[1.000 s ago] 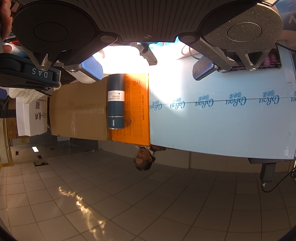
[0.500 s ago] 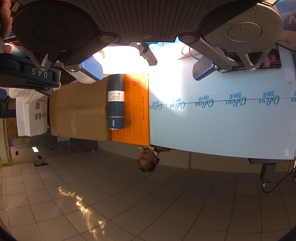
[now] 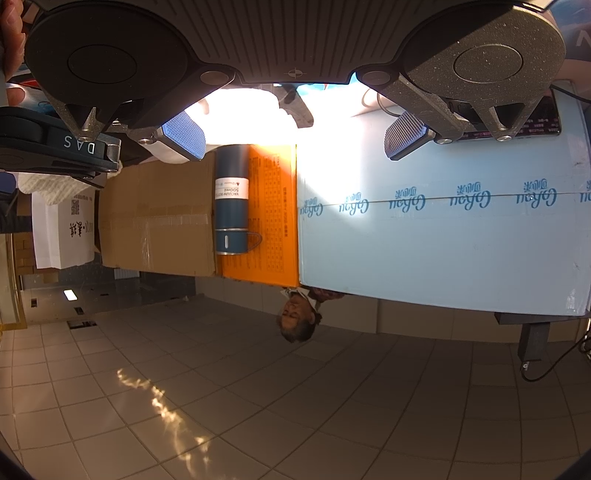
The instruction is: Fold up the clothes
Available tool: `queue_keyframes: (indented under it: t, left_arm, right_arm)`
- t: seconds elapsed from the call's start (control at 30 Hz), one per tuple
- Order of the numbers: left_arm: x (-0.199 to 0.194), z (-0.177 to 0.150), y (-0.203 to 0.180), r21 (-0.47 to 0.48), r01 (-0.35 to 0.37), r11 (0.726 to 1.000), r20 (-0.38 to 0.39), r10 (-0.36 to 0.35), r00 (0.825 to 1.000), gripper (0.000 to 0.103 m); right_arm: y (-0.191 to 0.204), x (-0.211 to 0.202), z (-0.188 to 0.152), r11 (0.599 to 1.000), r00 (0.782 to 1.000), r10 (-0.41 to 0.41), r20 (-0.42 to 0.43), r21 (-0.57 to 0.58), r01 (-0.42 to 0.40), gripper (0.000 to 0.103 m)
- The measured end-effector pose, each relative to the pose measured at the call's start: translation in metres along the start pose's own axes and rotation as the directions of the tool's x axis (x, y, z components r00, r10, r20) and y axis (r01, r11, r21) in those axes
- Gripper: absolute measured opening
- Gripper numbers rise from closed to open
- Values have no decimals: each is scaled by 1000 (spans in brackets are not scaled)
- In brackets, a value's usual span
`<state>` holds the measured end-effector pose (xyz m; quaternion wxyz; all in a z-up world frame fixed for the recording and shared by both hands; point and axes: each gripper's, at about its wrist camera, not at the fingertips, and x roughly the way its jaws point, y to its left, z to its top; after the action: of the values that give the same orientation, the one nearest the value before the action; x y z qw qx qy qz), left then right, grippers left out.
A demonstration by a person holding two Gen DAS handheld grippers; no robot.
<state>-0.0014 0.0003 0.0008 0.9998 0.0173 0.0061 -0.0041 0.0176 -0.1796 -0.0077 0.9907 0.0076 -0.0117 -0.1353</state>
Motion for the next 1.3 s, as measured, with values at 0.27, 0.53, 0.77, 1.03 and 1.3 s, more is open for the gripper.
queue_keyframes:
  t: [0.27,0.53,0.77,1.03,1.3]
  left_arm:
    - [-1,0,0,1,1,1000,7,-1,1000,103]
    - [0,0,0,-1,2,1000,6,-2,1000,103]
    - [0,0,0,-5,2,1000,4,-2,1000,103]
    - [1,0,0,-5,-4,1000,2,4,1000,103]
    - [-4,0,-5,22,52,998,4,-52,999,103]
  right_arm:
    - [-2,0,1,1000,1000,7,-6,8,-7,103]
    - [-2,0,2,1000,1000,8,-9,8,-8,103]
    - [-2,1,2,1000,1000,15,-10,8,-15,103]
    - [-7,-3,2,995,996,84,11,48,-85,103]
    - [-24,-9,4,967,983,178,31,180,-181,103]
